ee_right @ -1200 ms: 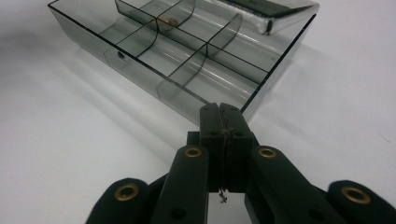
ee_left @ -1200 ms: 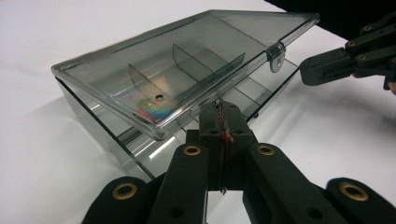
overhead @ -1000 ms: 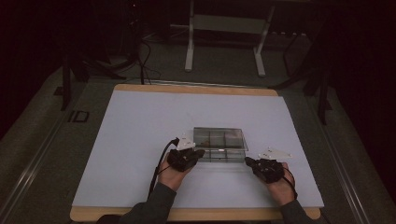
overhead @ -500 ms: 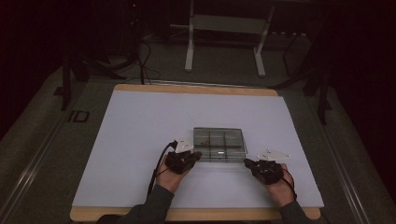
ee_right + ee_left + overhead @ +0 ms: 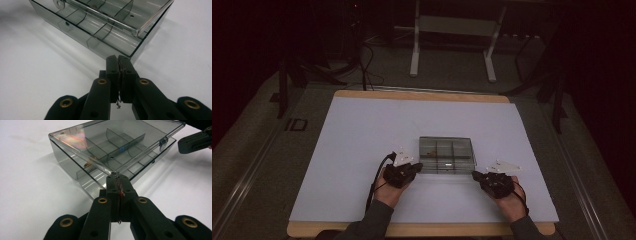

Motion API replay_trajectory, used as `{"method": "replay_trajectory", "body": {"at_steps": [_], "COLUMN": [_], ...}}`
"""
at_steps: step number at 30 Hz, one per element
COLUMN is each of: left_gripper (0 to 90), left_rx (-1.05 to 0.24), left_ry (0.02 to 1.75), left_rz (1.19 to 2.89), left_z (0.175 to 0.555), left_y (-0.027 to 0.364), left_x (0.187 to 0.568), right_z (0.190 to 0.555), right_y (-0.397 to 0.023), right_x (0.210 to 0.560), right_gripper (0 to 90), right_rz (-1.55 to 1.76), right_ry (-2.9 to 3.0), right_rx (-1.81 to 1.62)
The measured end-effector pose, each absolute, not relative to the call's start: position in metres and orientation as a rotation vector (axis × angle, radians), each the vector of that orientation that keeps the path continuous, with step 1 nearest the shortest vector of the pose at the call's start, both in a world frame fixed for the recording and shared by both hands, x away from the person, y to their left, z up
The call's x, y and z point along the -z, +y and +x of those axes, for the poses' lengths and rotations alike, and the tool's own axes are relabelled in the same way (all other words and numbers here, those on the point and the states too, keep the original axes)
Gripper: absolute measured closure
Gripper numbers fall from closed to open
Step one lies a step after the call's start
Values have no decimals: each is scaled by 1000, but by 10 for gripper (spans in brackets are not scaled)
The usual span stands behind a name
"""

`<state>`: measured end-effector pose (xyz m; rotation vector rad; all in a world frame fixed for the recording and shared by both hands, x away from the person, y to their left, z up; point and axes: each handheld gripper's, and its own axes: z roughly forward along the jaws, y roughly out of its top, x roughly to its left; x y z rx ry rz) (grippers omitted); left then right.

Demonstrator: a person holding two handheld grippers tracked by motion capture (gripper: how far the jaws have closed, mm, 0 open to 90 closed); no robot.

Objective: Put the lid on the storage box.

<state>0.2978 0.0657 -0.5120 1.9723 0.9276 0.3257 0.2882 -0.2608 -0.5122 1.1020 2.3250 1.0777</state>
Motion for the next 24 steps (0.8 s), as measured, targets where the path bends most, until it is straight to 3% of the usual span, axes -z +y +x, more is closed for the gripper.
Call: {"method": "replay_trajectory", "body": {"at_steps": [24], "left_gripper": [858], "left_rx": [-319], "left_ry": [970], "left_rz": [2021], "left_z": [299], "left_y": [74], "left_x": [522], "right_z": [288], "right_y": [-258], "right_x": [515], "right_gripper": [872], "right_rz": [1091], "right_ry": [2340], "right_rx": [-1060]}}
